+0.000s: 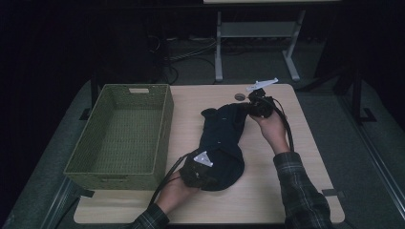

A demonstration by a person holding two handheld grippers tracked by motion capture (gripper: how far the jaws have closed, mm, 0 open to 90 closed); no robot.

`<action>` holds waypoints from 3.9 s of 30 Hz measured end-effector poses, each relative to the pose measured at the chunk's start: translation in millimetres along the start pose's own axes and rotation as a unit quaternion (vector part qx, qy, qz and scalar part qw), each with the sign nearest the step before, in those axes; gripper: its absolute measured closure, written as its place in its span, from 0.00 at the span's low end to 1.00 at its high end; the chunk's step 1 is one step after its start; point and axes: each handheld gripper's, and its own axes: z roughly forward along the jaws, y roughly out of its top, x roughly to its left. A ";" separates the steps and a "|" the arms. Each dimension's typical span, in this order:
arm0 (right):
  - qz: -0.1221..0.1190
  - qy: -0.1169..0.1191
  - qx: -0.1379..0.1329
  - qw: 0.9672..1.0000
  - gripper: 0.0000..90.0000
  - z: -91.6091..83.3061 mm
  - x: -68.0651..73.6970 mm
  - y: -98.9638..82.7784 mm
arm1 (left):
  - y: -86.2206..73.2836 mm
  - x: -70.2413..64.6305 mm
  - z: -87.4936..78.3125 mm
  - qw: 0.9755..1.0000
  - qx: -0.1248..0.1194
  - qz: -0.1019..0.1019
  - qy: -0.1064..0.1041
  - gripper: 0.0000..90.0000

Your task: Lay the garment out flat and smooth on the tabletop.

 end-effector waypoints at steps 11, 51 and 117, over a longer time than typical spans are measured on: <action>0.025 0.012 0.001 1.000 0.89 19.5 -13.6 1.7 | 0.0 0.4 -0.2 1.000 0.000 -0.002 -0.003 1.00; 0.004 0.080 0.053 0.995 1.00 0.5 51.5 -132.9 | 7.9 -5.2 -8.3 1.000 -0.008 0.003 0.004 0.96; -0.003 0.065 0.073 0.995 1.00 -47.1 53.4 -178.1 | 14.7 29.2 -0.2 0.997 -0.009 -0.034 0.072 1.00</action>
